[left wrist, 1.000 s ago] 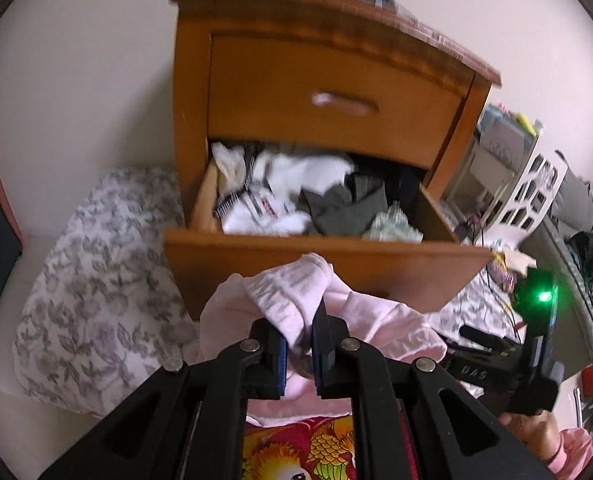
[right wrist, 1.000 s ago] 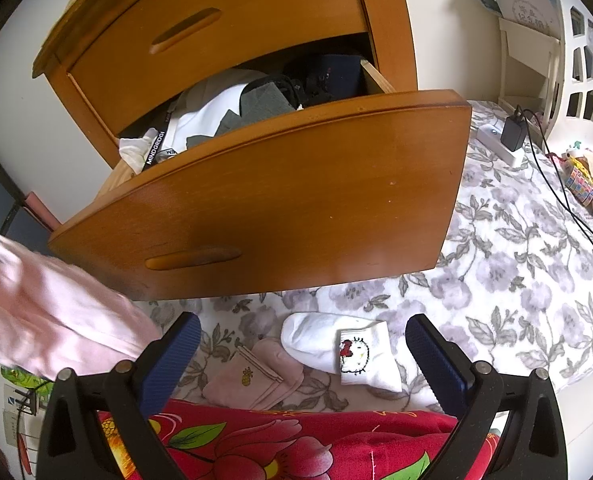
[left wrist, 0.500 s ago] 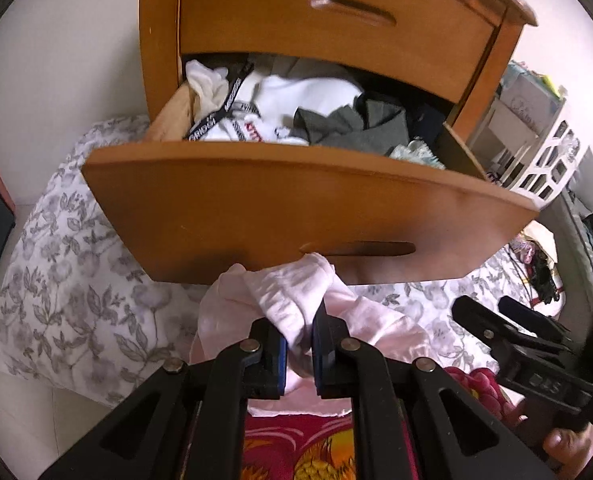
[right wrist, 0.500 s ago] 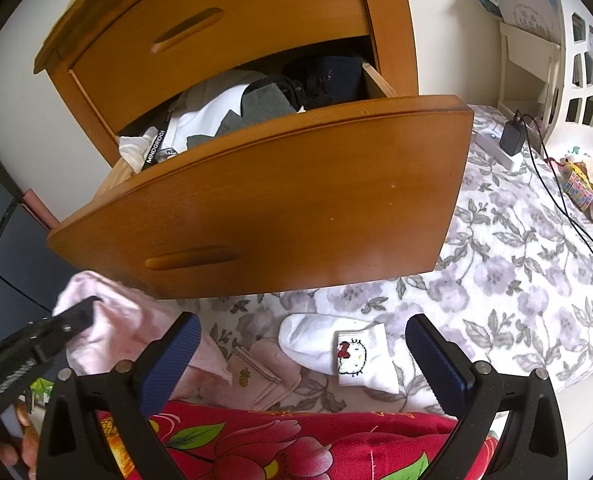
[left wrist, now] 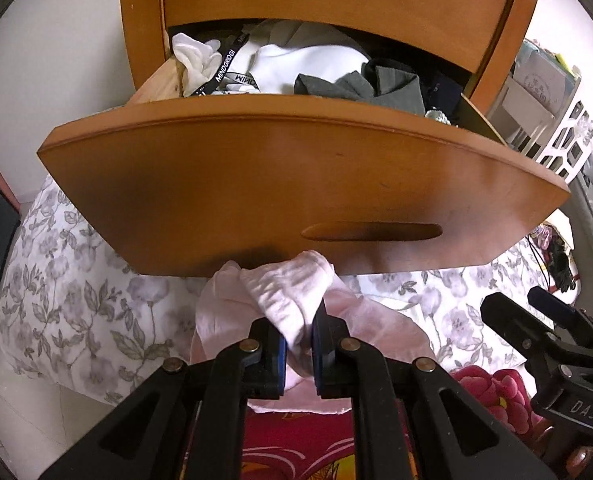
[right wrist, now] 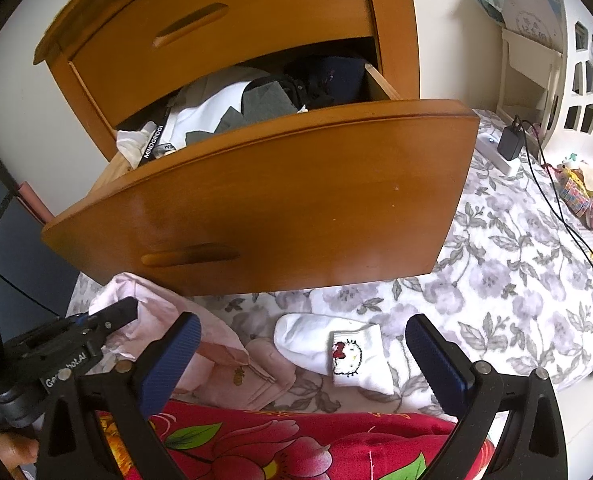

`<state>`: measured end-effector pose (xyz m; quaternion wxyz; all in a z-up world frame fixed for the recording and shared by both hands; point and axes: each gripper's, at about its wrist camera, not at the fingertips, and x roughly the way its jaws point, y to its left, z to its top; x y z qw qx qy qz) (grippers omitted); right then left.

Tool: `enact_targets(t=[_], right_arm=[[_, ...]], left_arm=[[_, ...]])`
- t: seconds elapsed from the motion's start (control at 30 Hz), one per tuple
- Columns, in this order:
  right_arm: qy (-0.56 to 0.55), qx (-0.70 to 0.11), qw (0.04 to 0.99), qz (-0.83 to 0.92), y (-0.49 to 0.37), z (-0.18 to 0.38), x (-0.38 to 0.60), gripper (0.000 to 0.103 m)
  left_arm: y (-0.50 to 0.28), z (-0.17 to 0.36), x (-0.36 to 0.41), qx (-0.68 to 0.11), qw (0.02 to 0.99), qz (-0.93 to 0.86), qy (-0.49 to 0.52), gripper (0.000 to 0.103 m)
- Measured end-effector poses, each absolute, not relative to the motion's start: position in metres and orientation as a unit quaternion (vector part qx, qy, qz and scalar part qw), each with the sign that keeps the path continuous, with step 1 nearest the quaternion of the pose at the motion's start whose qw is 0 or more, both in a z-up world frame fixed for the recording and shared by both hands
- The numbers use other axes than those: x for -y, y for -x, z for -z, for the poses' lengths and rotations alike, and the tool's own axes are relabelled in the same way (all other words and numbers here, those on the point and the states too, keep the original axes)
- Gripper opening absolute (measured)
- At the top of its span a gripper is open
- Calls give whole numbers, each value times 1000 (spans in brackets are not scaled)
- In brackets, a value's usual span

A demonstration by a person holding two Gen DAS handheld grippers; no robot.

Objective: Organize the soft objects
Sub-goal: 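Lower the pink shirt onto the bedspread and open the left gripper, then withdraw both grippers from the clothes on the bedspread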

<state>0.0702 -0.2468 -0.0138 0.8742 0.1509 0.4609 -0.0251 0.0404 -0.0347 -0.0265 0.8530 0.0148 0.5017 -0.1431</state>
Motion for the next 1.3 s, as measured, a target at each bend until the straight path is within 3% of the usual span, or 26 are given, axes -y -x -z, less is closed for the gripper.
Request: enact_targets(t=[0.27,0.37,0.43,0.73,0.9,1.2,1.3], right_arm=[[-143,-462,875,28,-71,13,245,103],[-142,-462,875,28,-71,13,245,103],[-142,-462,875,28,-71,13,245,103],[-142,-462,875,28,-71,13,246,103],[-142,-462,875,28,-71,13,246,103],[-141,-462,875,28,-71,13,245,103],[-138,-462,876,28,-70,13,245,103]], left_arm=[[-39,30,38,-507,851,135,-32,14],[-38,28,38,-504,853,131,-36,30],[-37,27,38,-500,856,129,-40,47],[-38,24,35,-497,860,113,-37,68],[-38,24,34,-499,859,105,-33,70],[-30,8,23,-466,877,117,0,93],[-28,3,21,-457,880,128,5,94]])
